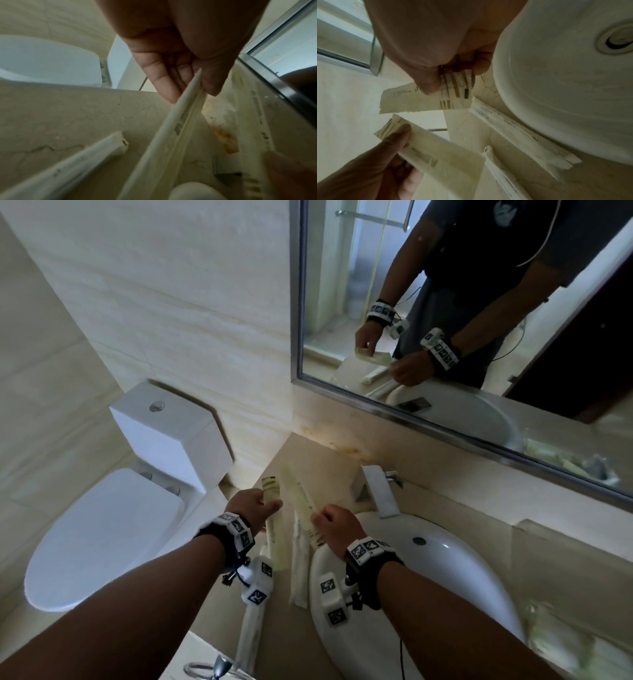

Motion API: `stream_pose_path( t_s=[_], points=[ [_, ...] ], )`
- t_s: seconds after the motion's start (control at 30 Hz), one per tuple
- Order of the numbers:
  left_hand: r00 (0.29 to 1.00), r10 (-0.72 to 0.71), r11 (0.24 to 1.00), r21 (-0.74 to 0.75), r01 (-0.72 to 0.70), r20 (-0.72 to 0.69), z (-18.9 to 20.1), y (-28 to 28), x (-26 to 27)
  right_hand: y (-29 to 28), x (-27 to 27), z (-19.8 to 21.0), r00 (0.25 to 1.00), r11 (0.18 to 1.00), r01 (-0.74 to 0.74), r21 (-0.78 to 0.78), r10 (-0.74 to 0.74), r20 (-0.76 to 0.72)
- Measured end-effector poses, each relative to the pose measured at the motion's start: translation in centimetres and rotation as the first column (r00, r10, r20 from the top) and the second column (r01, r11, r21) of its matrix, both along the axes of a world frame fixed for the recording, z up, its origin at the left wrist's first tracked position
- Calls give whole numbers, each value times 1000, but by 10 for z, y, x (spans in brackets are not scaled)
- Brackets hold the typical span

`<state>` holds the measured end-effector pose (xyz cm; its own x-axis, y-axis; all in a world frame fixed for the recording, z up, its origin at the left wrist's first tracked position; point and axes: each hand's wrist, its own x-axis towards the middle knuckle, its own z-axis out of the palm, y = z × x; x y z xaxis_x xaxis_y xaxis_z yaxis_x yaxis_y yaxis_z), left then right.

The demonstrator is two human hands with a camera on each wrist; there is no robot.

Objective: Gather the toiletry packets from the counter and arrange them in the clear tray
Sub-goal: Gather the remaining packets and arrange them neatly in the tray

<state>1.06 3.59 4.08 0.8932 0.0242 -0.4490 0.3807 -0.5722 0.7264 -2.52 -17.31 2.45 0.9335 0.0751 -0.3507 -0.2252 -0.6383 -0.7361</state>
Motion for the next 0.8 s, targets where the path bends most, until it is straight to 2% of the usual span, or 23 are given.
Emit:
stream_pose_path(
  t_s=[0.13, 0.23, 0.4, 0.63, 0.73, 0.8],
  points=[
    [997, 67, 965, -253, -71, -24, 28, -38, -14, -22, -17, 12, 1000, 1000, 15, 23, -15, 23],
    [995, 58, 932, -353, -84, -84, 37, -68, -27, -46, -33, 15, 999, 999, 44, 19, -44, 24],
    [991, 21, 898, -432, -77, -132, 43, -114, -46, -87, -66, 21, 999, 999, 33, -31, -32, 16],
    [989, -53, 887, -461, -17, -138, 52, -182, -69, -142, -106, 33, 999, 996, 34, -87, -31, 44],
    [987, -87, 876, -483, 10, -137, 58, -211, -78, -165, -119, 40, 996, 995, 75, -68, -71, 62],
    [986, -101, 868, -497, 22, -133, 58, -229, -84, -180, -127, 43, 987, 988, 152, -7, -151, 55]
  ],
)
